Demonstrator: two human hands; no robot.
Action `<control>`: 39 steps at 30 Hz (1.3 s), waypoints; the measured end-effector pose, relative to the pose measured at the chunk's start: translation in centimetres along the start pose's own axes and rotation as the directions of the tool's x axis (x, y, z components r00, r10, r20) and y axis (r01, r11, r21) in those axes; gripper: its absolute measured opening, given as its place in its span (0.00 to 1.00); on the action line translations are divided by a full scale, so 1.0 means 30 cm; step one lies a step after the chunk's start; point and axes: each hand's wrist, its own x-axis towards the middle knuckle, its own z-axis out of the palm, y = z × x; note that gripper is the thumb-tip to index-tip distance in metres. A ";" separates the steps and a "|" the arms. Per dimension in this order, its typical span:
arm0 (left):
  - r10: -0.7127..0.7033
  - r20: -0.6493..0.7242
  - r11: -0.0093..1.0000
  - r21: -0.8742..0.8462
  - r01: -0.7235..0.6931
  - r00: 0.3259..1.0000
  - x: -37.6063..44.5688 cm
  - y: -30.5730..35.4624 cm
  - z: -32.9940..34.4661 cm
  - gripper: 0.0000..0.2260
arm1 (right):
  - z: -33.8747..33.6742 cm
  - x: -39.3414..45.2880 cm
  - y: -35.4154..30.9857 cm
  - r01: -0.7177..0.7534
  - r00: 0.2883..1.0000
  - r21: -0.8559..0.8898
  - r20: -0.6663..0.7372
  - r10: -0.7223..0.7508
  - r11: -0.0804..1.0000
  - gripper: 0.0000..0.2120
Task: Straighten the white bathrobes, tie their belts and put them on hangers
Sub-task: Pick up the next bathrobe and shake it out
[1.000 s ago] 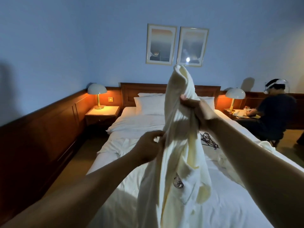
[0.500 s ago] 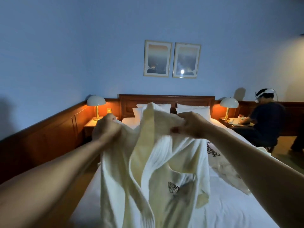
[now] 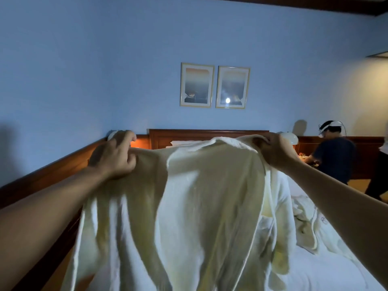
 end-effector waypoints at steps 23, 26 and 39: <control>-0.152 0.123 0.915 0.393 0.093 0.981 0.036 0.003 -0.018 0.12 | -0.037 -0.133 -0.090 0.126 0.960 -0.325 0.277 -0.033 0.937 0.29; -0.239 0.160 0.911 0.378 0.164 0.958 0.037 -0.013 0.000 0.12 | -0.022 -0.127 -0.051 0.108 0.880 -0.289 0.472 0.044 0.951 0.24; -0.456 0.103 0.827 0.417 0.378 0.884 0.026 -0.145 0.017 0.11 | 0.080 -0.132 -0.043 -0.025 0.772 -0.045 0.634 0.048 0.999 0.25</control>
